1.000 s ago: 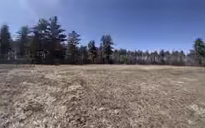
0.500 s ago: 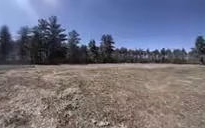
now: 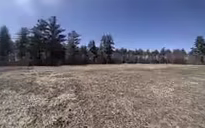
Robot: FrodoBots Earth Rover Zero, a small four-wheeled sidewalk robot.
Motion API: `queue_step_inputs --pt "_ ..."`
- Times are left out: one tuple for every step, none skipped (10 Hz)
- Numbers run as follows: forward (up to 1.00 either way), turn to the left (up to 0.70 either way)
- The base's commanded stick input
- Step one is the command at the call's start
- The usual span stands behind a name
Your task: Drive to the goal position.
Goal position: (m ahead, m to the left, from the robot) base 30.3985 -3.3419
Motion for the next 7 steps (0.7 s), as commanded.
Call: queue_step_inputs --pt "0.70 0.00" --pt "0.70 0.00" --pt "0.70 0.00" --pt "0.70 0.00" --pt "0.70 0.00" --pt "0.70 0.00" --pt "0.70 0.00"
